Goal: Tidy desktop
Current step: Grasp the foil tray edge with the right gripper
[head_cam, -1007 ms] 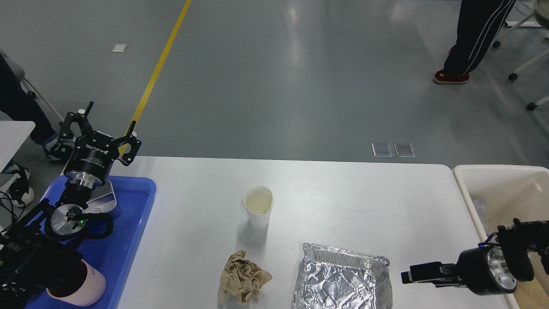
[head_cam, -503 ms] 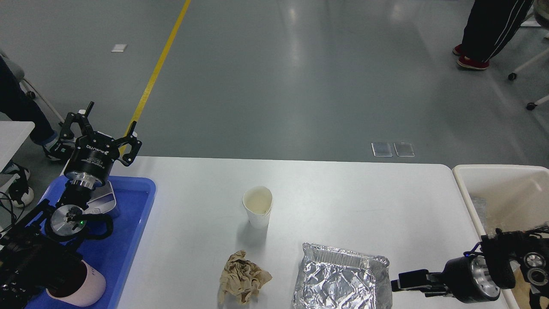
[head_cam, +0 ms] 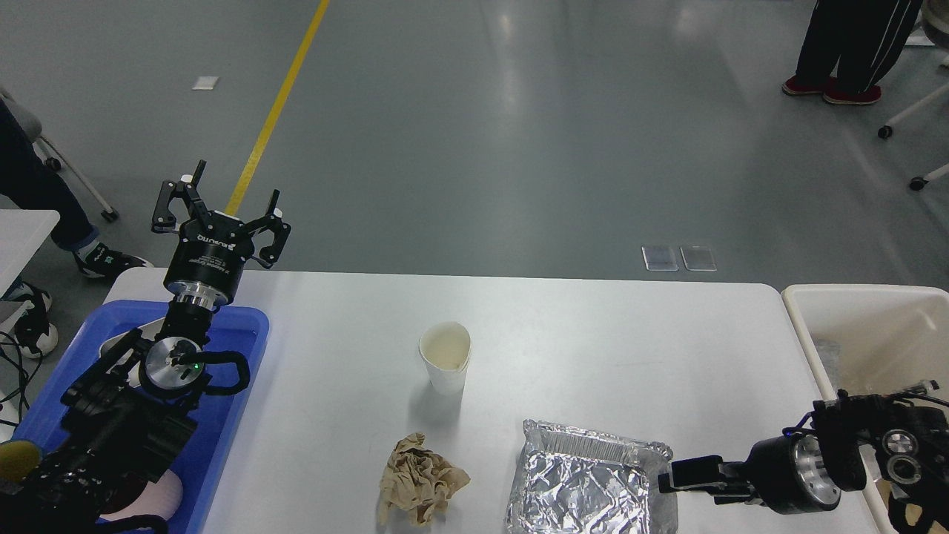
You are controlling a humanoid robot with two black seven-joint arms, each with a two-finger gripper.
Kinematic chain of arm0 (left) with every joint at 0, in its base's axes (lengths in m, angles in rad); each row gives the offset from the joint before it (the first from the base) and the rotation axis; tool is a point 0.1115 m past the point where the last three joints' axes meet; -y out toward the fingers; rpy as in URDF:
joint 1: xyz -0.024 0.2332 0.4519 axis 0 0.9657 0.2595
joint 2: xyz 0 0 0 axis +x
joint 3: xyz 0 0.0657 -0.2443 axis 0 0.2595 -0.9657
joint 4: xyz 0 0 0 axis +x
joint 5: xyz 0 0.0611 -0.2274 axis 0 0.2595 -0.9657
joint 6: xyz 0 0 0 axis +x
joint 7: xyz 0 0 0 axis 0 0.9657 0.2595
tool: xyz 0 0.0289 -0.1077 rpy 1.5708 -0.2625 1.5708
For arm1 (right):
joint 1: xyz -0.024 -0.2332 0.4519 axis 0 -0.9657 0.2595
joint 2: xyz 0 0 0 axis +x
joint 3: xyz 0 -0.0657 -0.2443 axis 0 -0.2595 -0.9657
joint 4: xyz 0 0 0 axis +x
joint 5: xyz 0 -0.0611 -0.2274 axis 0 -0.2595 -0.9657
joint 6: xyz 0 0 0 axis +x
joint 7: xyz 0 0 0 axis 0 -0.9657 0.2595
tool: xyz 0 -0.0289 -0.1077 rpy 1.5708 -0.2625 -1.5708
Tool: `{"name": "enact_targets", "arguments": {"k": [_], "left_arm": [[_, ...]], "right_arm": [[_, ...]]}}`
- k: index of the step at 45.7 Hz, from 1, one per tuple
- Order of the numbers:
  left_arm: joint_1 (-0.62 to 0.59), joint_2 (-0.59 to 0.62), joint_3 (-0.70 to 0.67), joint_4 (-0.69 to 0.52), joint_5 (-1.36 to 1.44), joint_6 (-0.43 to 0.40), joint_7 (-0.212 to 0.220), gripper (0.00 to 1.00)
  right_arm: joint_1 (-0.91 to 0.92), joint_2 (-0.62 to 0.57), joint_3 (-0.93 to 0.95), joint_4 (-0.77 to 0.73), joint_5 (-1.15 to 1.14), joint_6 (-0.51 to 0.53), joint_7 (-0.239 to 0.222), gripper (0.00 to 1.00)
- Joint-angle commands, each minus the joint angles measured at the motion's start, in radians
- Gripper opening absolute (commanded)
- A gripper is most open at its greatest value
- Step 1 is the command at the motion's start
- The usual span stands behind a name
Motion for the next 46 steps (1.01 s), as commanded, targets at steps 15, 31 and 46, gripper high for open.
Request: {"name": "enact_targets", "arguments": {"k": [15,31,46], "left_arm": [[-0.021,-0.005,0.008,0.000,0.001,0.005,0.001,0.97],[-0.007,0.013,0.006,0.000,0.001,0.005,0.001,0.97],[-0.006,0.018,0.006,0.000,0.003,0.005,0.001,0.97]], "right_arm": [[0.002,0.084,-0.003,-0.045,-0.029,0.000,0.000,1.00],[0.014,0.118,-0.004,-0.088,-0.046,0.000,0.002,1.00],[0.016,0.115,-0.004,-0.110,-0.048,0.000,0.002,1.00]]}}
